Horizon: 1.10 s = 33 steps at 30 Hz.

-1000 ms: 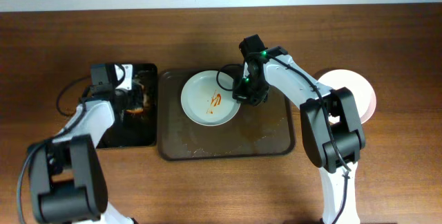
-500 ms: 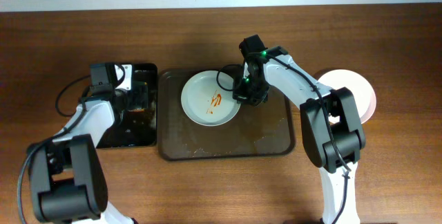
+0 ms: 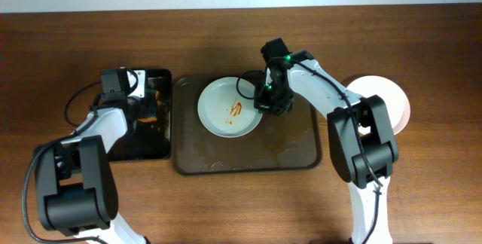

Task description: Clean dirty plates on tray and stack at the side

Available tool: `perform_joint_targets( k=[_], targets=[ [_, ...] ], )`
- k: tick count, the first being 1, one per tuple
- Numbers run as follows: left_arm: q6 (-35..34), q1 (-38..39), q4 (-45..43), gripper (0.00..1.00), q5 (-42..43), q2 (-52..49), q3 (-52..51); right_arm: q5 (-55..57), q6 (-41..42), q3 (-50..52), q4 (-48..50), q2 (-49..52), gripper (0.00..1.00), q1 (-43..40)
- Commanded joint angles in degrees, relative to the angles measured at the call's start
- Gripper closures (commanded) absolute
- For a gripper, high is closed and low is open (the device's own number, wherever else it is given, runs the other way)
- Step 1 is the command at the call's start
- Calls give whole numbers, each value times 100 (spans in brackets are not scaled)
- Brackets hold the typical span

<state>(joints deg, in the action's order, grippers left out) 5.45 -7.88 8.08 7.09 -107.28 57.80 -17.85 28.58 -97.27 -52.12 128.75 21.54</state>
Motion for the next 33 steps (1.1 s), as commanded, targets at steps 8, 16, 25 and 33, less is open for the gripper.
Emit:
perform_joint_targets(
  k=[8,16,25,33],
  targets=[
    [-20,11,376,100,258,654,44,205,37,74,-109,66,96,24],
    [-157,11,704,100,258,1357,44,205,37,74,-168,66,96,20],
    [-160,11,149,100,256,1845,44,208,37,74,-166,66,96,20],
    [-155,11,-573,100,258,2065,44,210,37,74,-166,66,96,20]
  ],
)
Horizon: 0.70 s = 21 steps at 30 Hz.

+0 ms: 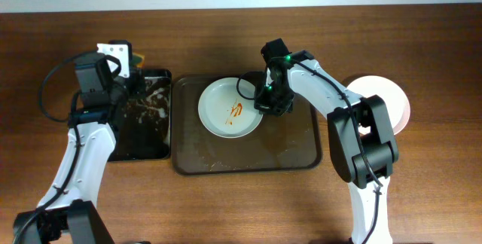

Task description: Clean dirty plates on tray and stack at the side

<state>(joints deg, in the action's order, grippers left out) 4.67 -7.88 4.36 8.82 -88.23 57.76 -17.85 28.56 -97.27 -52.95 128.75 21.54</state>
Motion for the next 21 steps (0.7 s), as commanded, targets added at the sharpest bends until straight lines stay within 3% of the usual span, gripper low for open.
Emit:
perform_joint_targets(
  k=[1,21],
  targets=[
    [-76,11,-256,100,85,166,48,210,39,74,-83,66,96,20],
    [-76,11,-544,100,85,175,48,210,42,74,-59,66,96,20]
  ],
)
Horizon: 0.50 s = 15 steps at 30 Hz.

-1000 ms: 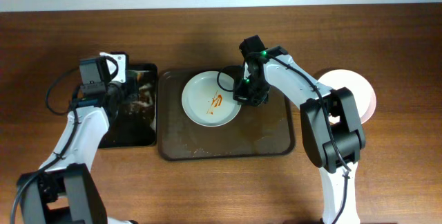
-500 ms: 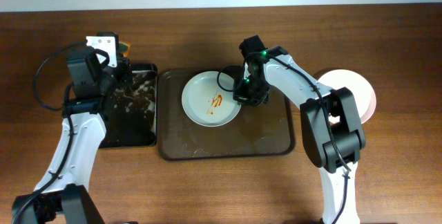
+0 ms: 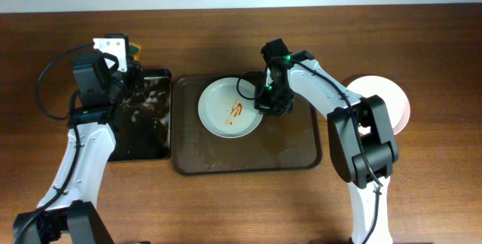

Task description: Clean dirty plates on tray and stack at the side

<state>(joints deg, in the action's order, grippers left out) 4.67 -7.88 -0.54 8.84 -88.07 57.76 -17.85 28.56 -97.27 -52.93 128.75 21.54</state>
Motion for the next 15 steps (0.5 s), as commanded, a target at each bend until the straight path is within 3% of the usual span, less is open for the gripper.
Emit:
perform_joint_targets(
  k=[1,8,15],
  targets=[
    [-76,11,-57,100,83,160,48,210,42,74,-61,66,96,20],
    [-83,11,26,100,417,160,48,205,42,74,-48,66,96,20],
    [-946,120,1735,100,662,-323,46,205,44,74,-46,66,96,20]
  ],
)
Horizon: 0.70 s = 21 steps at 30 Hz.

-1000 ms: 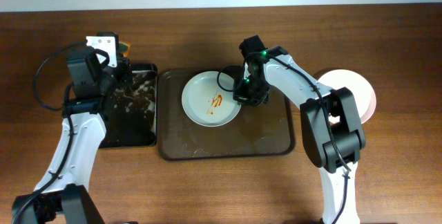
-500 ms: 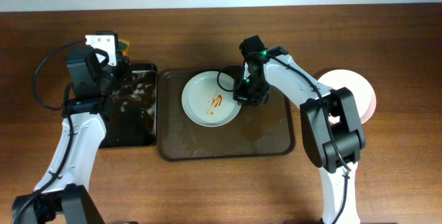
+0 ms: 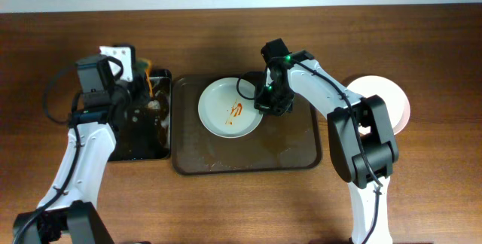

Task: Clean dirty plates on tray and stack at the side
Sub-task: 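Scrub the back plate with the sponge in the left gripper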

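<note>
A white plate (image 3: 226,107) smeared with red sauce lies on the far left part of the brown tray (image 3: 248,161). My right gripper (image 3: 265,102) sits at the plate's right rim and looks shut on it. My left gripper (image 3: 145,78) hangs over the far end of the black wash tub (image 3: 139,142). It seems shut on a yellow-green and orange sponge (image 3: 149,78), though the fingers are partly hidden by the wrist. A stack of clean pale plates (image 3: 384,93) rests on the table at the right.
The tub holds dark water with white foam. Crumbs and wet smears mark the tray's floor around the plate. The right arm's links reach from the near right across the tray's right edge.
My left gripper has shifted a little right and nearer, from the tub's far left corner to over its far right part. The right gripper and the plate have not moved.
First my left gripper was low in the tub with the sponge, its arm folded close. Then it stood raised at the tub's far left edge, and now it hangs over the tub's far right. The right gripper stayed at the plate's rim throughout.
</note>
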Available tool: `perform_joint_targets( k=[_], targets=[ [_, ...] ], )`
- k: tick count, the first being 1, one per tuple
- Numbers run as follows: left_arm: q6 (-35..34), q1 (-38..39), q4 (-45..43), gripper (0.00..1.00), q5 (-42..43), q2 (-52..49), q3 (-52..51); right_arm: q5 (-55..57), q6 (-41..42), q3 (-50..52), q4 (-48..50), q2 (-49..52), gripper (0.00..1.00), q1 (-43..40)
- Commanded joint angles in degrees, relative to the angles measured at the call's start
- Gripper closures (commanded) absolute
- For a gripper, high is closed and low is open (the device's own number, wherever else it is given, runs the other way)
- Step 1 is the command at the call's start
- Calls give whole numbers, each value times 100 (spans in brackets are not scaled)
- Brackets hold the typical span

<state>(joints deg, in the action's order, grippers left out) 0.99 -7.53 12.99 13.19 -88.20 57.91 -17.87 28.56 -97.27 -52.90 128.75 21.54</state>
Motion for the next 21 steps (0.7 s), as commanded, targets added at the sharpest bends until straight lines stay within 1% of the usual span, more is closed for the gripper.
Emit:
perform_joint_targets(
  k=[1,4,7,10,15,16,18,20,21],
  targets=[
    [-656,136,525,100,289,-420,31,208,42,74,-48,66,96,20],
    [-660,264,662,100,715,-455,44,208,42,74,-68,66,96,20],
    [-905,382,662,100,765,-433,205,208,42,74,-72,66,96,20],
    [-914,636,640,100,761,-437,221,205,42,74,-70,66,96,22],
    [-942,1626,334,100,741,-503,221,162,46,74,-66,66,96,79],
    [-1226,1976,197,100,573,-551,221,164,44,74,-70,66,96,136],
    [-1788,2391,96,100,157,-664,221,166,46,74,-70,66,96,210],
    [-2476,2647,28,100,-109,-820,221,190,46,74,-68,66,96,254],
    [-2647,2721,-74,100,-101,-905,221,190,46,74,-68,66,96,258]
  ],
)
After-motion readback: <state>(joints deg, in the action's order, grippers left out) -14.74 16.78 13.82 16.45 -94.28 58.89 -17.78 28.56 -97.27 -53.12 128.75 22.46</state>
